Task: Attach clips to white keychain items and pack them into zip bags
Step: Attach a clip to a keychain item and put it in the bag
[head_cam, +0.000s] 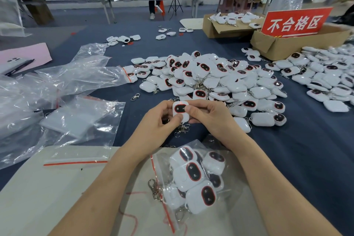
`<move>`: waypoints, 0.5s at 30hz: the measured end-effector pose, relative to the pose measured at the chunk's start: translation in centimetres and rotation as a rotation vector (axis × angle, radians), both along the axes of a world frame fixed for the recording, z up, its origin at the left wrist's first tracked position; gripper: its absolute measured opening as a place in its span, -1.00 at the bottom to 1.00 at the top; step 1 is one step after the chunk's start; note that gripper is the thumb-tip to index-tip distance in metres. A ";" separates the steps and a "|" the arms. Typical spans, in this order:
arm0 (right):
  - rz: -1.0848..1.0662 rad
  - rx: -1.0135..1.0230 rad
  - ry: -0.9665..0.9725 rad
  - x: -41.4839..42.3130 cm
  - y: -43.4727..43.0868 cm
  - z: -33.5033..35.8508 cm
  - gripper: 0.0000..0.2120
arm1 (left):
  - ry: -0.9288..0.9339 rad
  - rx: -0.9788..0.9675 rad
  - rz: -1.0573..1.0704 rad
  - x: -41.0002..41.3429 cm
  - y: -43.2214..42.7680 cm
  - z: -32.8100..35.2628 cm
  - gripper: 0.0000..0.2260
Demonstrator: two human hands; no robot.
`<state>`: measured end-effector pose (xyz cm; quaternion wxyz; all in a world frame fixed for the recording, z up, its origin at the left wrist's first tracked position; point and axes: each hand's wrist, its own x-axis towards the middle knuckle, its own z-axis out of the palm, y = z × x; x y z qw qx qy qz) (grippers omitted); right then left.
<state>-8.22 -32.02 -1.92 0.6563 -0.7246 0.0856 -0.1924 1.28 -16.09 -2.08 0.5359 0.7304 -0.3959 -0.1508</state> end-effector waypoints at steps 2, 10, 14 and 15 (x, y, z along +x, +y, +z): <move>-0.004 0.013 -0.002 0.1 0.0 0.0 -0.82 | -0.022 -0.010 0.017 -0.1 0.0 0.1 -0.82; -0.054 0.073 0.000 0.4 -0.2 -0.2 -0.86 | -0.053 -0.065 -0.003 -0.4 0.2 0.4 -0.77; 0.040 0.068 0.031 0.3 -0.4 -0.2 -0.63 | -0.051 -0.068 0.040 -0.3 0.0 0.2 -0.76; 0.044 0.060 0.036 0.4 -0.4 -0.2 -0.60 | -0.049 -0.064 0.037 -0.2 0.0 0.2 -0.75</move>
